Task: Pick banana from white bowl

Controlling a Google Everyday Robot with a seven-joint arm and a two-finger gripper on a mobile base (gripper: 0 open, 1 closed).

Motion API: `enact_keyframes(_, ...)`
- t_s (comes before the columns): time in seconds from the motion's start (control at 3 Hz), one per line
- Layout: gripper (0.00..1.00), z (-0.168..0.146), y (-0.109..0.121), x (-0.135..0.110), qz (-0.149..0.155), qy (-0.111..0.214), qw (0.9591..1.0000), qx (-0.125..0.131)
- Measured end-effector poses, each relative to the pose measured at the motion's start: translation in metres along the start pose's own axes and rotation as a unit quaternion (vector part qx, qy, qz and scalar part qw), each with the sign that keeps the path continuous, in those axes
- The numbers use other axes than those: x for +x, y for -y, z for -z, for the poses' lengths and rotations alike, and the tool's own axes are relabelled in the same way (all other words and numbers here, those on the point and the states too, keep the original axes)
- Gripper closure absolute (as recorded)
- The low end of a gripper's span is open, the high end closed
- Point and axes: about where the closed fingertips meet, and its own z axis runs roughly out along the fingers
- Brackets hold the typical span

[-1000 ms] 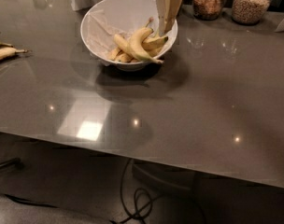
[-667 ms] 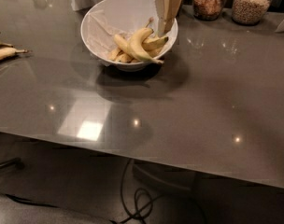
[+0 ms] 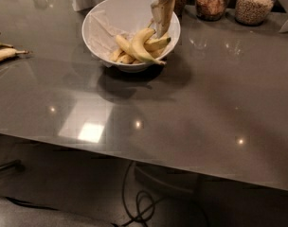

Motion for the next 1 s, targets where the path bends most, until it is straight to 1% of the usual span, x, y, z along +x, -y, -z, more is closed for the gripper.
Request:
enact_keyframes(0.33, 0.13, -0.029, -0.001, 0.009, 0.071, -0.012, 0.9970, -0.028)
enact_keyframes(0.67, 0.21, -0.051, -0.007, 0.015, 0.116, -0.015, 0.9913, -0.060)
enact_keyframes(1.0, 0.29, -0.062, -0.017, 0.020, 0.132, -0.014, 0.9876, -0.085)
